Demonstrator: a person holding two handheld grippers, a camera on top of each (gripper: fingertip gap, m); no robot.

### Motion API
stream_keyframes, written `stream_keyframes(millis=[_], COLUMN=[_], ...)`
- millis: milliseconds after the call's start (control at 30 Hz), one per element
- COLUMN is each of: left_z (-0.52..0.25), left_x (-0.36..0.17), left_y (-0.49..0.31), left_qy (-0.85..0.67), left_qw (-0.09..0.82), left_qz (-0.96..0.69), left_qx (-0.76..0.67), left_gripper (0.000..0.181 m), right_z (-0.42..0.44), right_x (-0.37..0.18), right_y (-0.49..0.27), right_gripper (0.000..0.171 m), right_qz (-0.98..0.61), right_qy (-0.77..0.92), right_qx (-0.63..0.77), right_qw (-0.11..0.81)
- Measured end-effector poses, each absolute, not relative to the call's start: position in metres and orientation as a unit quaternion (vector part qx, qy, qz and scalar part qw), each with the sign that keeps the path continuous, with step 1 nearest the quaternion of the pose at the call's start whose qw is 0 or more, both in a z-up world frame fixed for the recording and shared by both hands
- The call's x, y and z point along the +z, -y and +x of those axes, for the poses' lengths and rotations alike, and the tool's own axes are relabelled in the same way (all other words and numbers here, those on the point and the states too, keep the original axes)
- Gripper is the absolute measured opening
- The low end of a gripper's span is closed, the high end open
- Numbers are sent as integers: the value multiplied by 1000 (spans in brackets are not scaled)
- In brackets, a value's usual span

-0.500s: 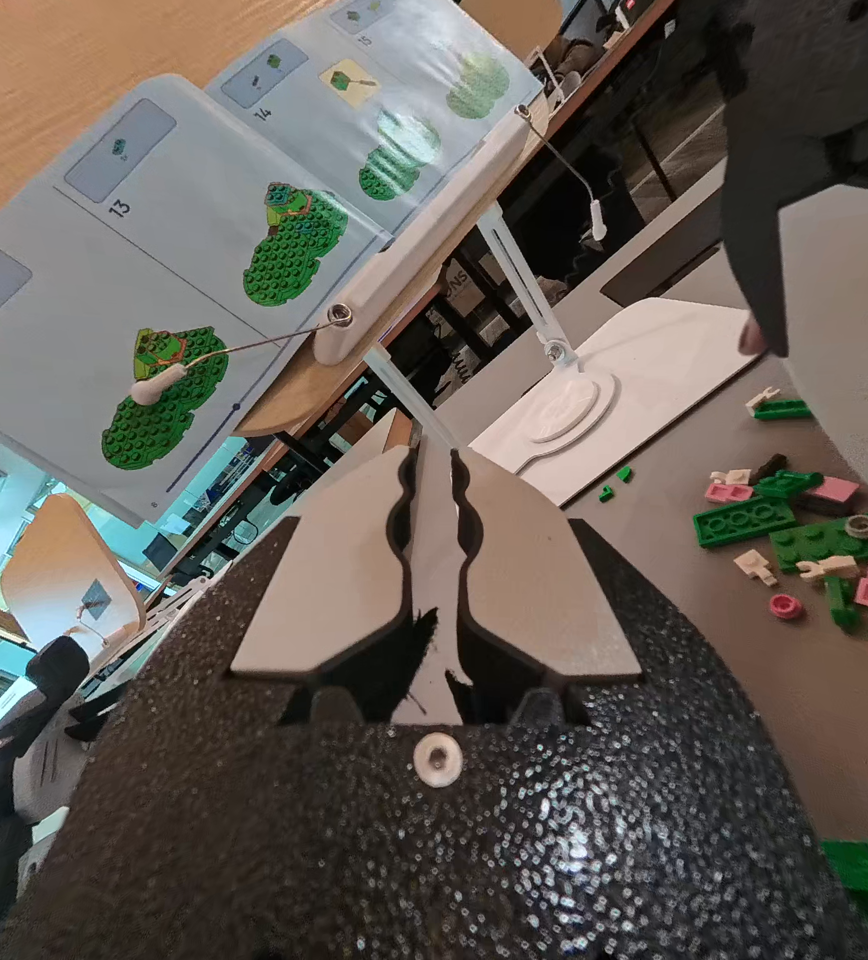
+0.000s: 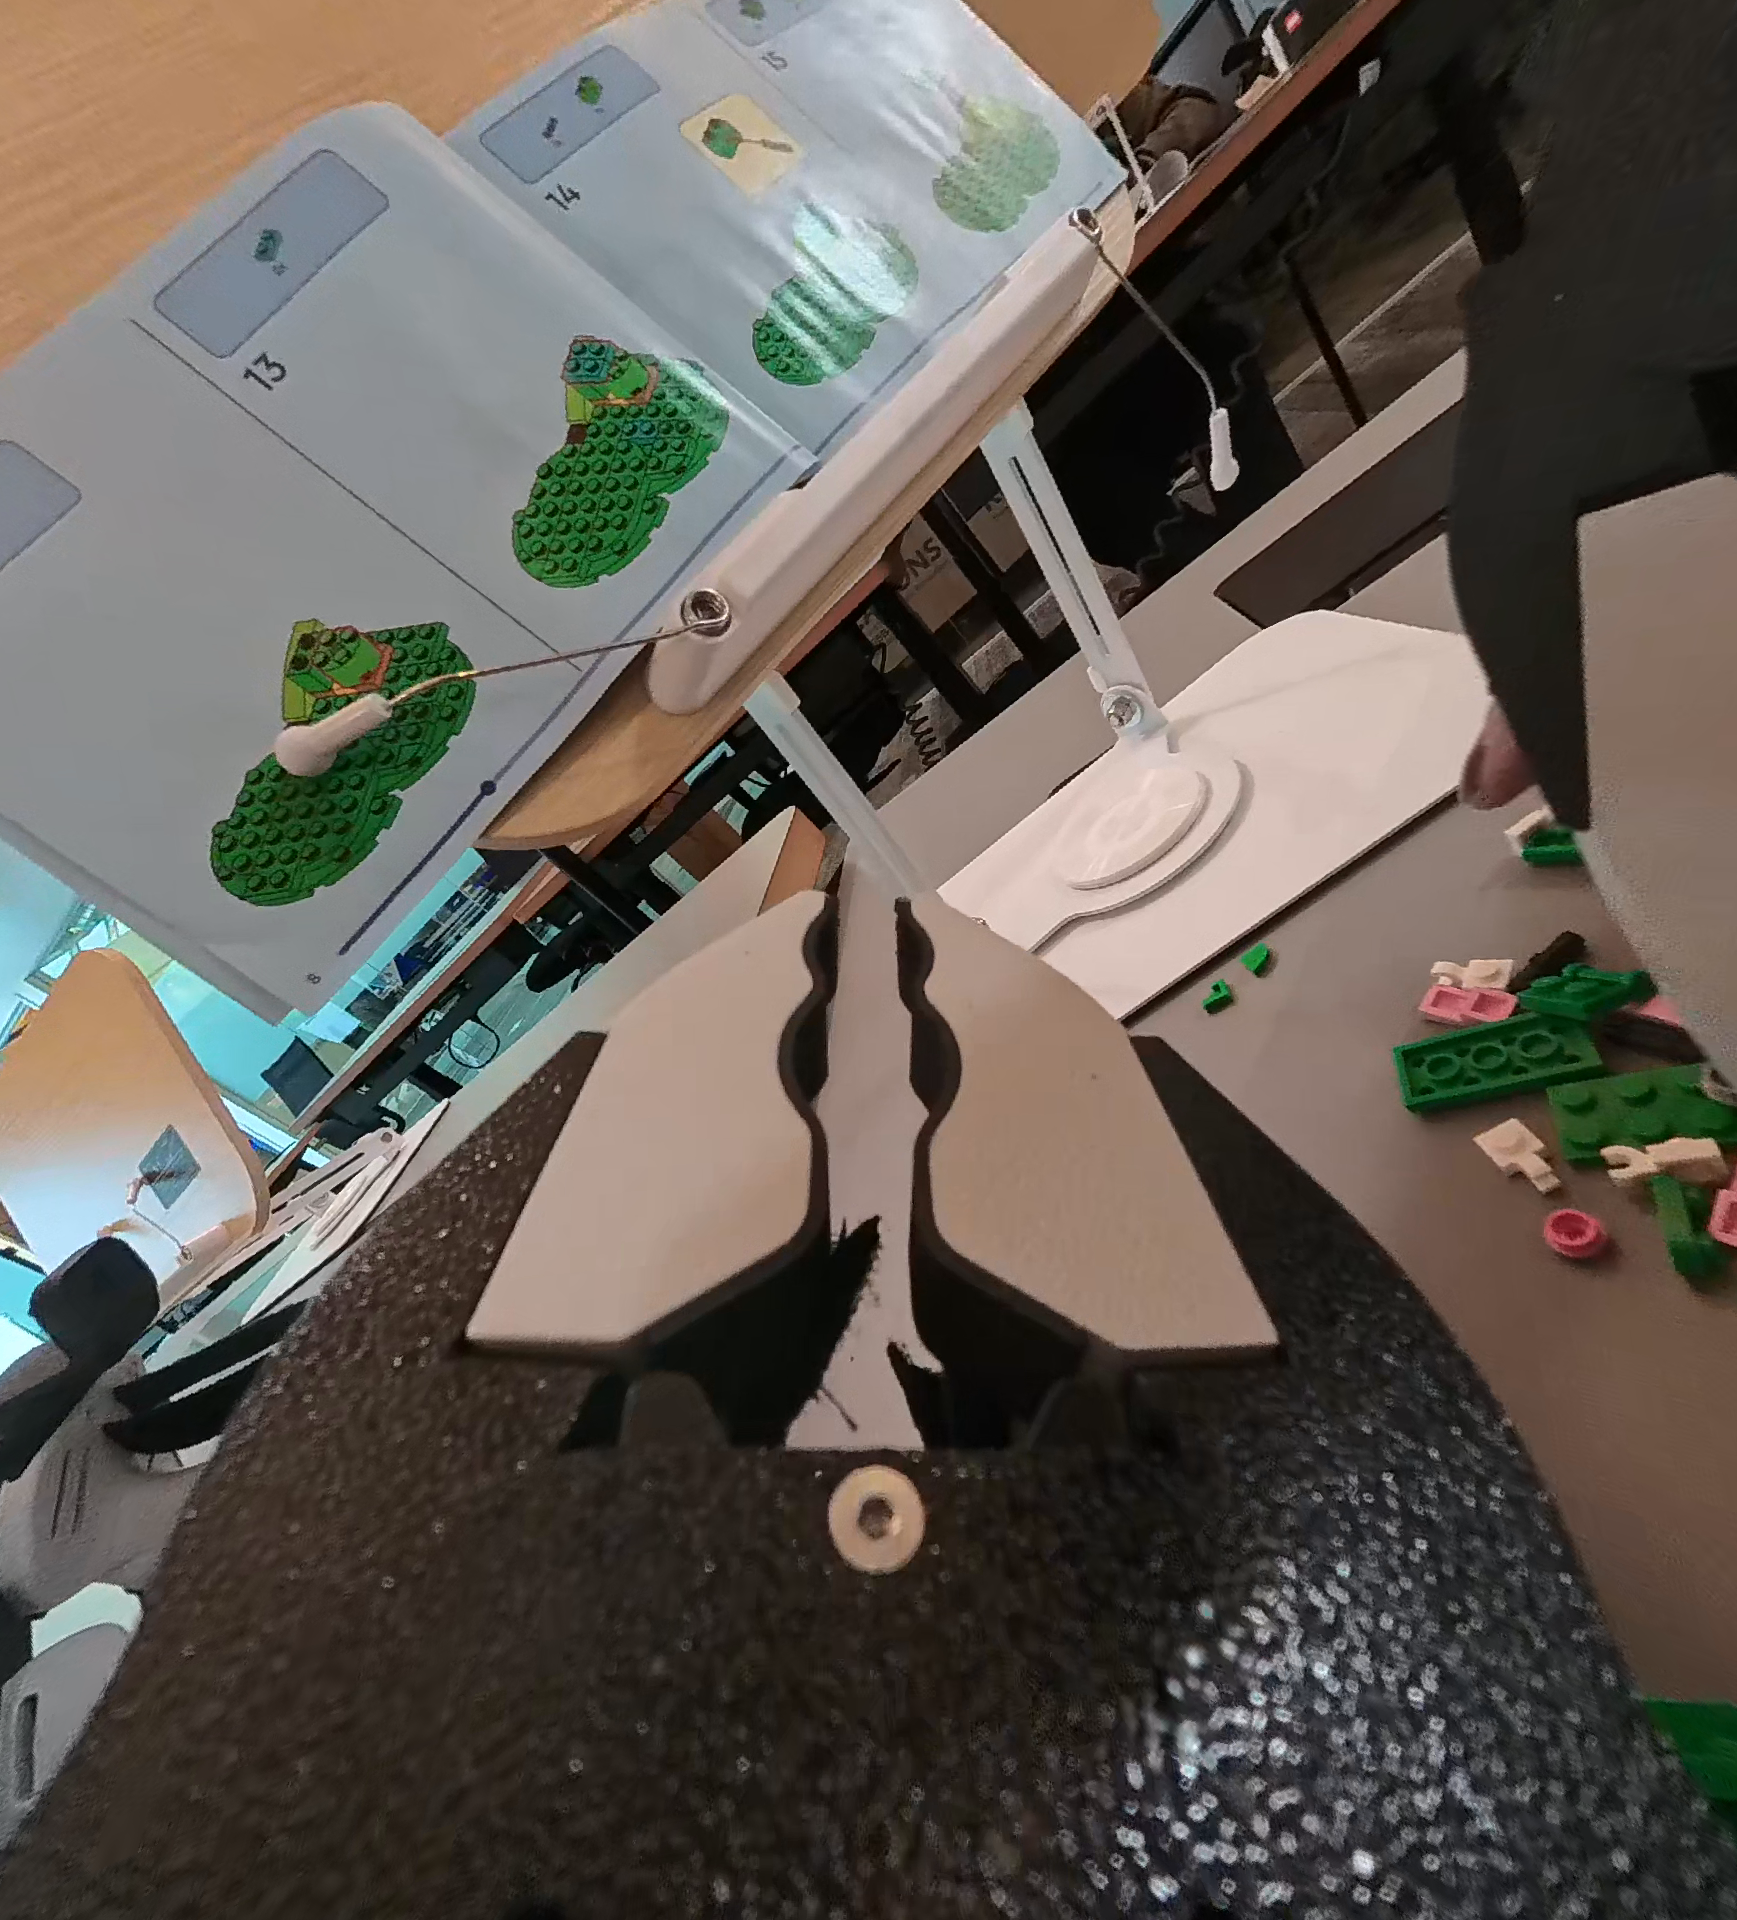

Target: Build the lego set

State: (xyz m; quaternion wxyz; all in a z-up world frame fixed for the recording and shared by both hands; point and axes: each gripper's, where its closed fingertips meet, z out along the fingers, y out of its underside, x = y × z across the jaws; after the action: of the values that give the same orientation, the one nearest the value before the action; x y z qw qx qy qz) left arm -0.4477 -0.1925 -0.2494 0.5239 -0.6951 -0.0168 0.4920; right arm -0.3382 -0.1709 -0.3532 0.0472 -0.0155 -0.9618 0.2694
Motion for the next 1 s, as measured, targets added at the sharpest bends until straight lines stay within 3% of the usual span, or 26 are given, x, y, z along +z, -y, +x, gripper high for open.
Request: stream_keyframes(millis=[200, 533, 700, 1000], left_z=[-447, -445, -444, -442], left_x=[-251, -252, -250, -250], left_y=[191, 190, 190, 189], left_qy=[14, 13, 12, 11], left_qw=[525, 530, 534, 541], left_qz=[-697, -697, -695, -695], left_qx=[488, 482, 482, 474], left_gripper=[10, 9, 9, 10], right_z=[-343, -341, -339, -312], right_x=[-365, -366, -361, -309], right_y=[169, 169, 167, 164], right_gripper=[21, 16, 16, 16], right_qz=[16, 26, -1, -41], right_qy=[976, 975, 955, 843], right_qx=[206, 210, 291, 529], right_qw=[64, 74, 64, -86])
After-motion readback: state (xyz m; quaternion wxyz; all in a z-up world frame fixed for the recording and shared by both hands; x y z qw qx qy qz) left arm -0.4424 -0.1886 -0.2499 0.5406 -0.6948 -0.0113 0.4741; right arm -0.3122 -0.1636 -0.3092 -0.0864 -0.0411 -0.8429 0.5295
